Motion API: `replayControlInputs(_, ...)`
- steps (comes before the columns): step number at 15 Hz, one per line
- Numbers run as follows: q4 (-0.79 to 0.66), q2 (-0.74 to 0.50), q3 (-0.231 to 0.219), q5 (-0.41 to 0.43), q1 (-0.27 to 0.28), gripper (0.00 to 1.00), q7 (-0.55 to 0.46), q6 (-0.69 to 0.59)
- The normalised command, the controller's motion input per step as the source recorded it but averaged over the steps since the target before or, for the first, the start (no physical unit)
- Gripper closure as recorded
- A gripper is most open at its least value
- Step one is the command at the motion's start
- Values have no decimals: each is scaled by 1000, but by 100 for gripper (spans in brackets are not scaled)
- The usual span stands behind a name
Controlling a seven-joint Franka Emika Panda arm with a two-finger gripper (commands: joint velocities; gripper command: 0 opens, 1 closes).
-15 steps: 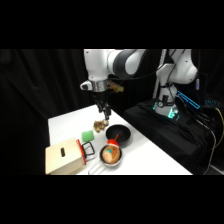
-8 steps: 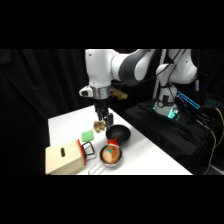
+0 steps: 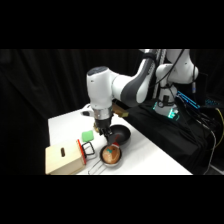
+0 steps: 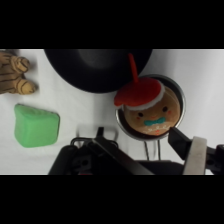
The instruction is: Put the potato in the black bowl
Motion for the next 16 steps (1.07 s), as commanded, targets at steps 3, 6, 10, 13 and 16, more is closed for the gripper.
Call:
replayControlInputs(3,135,279,-34,-89,107,0,148,220)
replayControlInputs(6,181,270,-45,-83,109,0,134,153)
replayControlInputs(10,189,214,-46,-61,89,35,112,99)
replayControlInputs(13,177,140,-42,-40,54,60,84,58)
replayControlInputs(16,170,126,-44,-35,43,81,78,25)
